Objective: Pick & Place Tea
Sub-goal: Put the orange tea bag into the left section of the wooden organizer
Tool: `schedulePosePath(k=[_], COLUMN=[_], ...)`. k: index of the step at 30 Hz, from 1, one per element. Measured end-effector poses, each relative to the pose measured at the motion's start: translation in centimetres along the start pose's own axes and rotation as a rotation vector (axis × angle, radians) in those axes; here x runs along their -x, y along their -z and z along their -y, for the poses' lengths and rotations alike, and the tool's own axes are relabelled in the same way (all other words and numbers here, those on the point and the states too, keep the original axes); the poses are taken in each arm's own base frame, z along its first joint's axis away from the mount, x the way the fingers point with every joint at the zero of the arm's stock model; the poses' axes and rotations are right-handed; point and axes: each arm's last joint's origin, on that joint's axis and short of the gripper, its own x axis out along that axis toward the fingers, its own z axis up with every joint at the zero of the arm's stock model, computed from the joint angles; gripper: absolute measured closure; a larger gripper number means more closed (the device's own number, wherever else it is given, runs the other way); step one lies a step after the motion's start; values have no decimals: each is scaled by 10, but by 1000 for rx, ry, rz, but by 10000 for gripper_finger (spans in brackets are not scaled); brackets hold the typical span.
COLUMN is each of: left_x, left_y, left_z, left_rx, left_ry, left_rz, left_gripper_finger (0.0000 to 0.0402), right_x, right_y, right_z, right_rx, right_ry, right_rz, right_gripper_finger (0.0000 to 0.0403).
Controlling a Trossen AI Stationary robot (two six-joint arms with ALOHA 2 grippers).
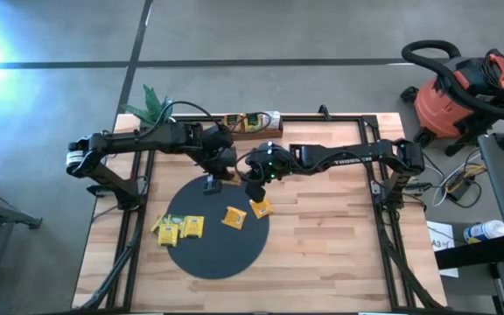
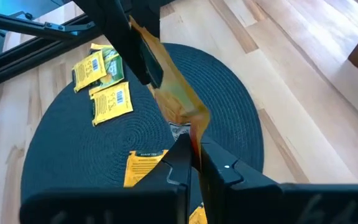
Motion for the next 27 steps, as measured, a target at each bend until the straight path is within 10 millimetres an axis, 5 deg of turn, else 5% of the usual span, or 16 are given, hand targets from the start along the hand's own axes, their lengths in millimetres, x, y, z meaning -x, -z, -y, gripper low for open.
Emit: schedulePosePath(k=[27], left_x=[0], left_y=[-2], left_z=[0], left_rx=[50], left_ry=[8], left_rz=[22], left_gripper_finger=[401], right_x=[-1], right_y=[9], right_z=[-10], right_rx=[-31], right_ry=[-30], right_rz=[-28], right_gripper_finger=[390])
